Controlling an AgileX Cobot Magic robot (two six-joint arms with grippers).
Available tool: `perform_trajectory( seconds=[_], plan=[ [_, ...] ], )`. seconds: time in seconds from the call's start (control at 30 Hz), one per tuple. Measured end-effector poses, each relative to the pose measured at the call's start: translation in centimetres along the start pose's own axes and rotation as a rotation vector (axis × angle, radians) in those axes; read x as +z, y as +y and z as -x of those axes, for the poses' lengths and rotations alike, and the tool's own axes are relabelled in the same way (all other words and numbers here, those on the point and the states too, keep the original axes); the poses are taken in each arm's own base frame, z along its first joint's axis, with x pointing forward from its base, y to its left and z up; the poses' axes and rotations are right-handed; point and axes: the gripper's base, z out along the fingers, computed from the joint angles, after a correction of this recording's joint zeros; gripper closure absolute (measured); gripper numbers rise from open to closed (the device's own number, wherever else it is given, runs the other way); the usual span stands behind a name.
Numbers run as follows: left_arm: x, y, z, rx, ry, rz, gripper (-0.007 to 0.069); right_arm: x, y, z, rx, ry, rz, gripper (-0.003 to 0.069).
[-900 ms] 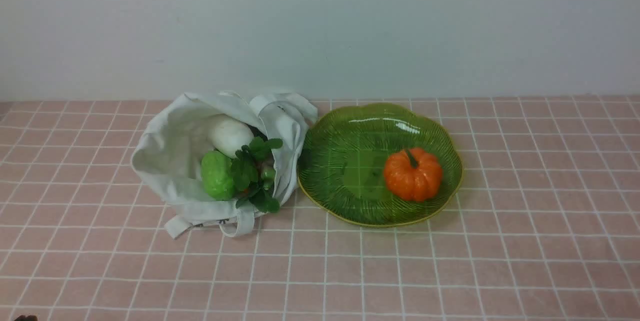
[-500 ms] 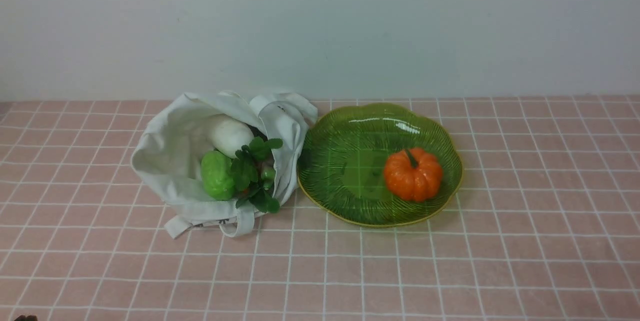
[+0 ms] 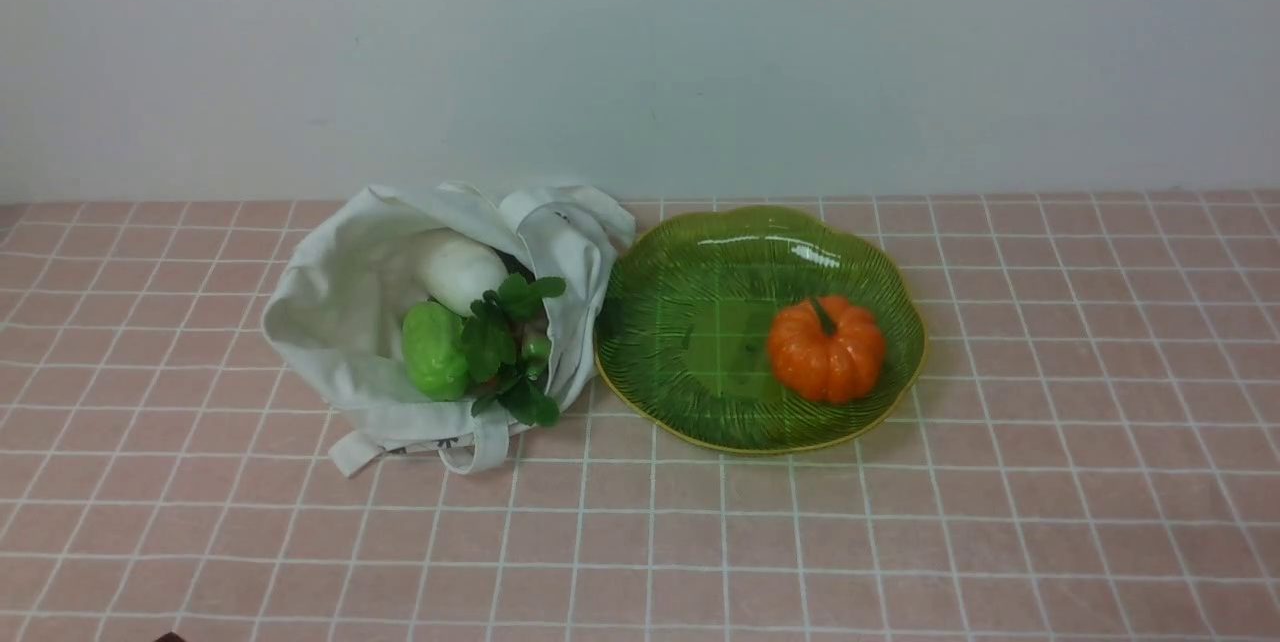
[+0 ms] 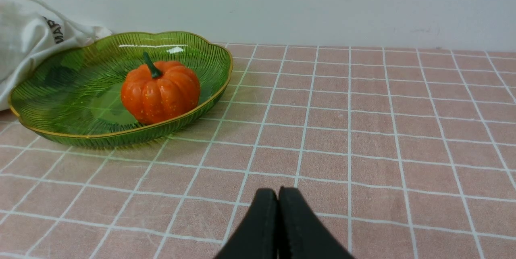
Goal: Take vegetables from bag on pink coffee tablecloth place on plate.
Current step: 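Reach into the cloth bag and grasp the green cucumber with the left gripper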
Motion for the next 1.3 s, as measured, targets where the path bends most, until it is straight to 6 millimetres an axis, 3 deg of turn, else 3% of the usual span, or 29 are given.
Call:
perform_trajectory(
  seconds=[0.07,0.17,0.37,0.47,0.53,0.67,0.7,0.77,0.87,0.93,1.1,1.3],
  plan=[
    [0.0,-0.4,-0.1,-0.133,0.009,-0.045,0.0629,0.0,0.0,0.0,0.0,0.0,0.0,0.0673],
    [0.0,-0.6,0.2,-0.172,-0.013,-0.067,0.0629,0.0,0.0,0.0,0.0,0.0,0.0,0.0673],
    [-0.3,-1.2,0.3,0.066,-0.015,-0.076,0.0629,0.0,0.0,0.0,0.0,0.0,0.0,0.0673],
    [-0.8,-3.3,1.0,0.183,-0.003,-0.095,0.0629,0.0,0.0,0.0,0.0,0.0,0.0,0.0673],
    [-1.0,-6.1,2.0,0.307,0.062,-0.059,0.0629,0.0,0.0,0.0,0.0,0.0,0.0,0.0673],
    [0.7,-9.1,3.5,0.462,0.282,0.104,0.0629,0.0,0.0,0.0,0.0,0.0,0.0,0.0673],
    [2.4,-10.2,4.7,0.539,0.422,0.22,0.0629,0.0,0.0,0.0,0.0,0.0,0.0,0.0673],
    [3.8,-10.7,5.6,0.583,0.5,0.293,0.0629,0.0,0.0,0.0,0.0,0.0,0.0,0.0673],
    [10.2,-12.2,8.9,0.654,0.664,0.464,0.0629,0.0,0.0,0.0,0.0,0.0,0.0,0.0673],
    [13.1,-12.7,9.4,0.673,0.716,0.481,0.0629,0.0,0.0,0.0,0.0,0.0,0.0,0.0673],
    [20.8,-14.1,7.1,0.769,0.908,0.516,0.0624,0.0,0.0,0.0,0.0,0.0,0.0,0.0673],
    [25.9,-14.6,4.6,0.884,0.955,0.648,0.0606,0.0,0.0,0.0,0.0,0.0,0.0,0.0673]
  ],
)
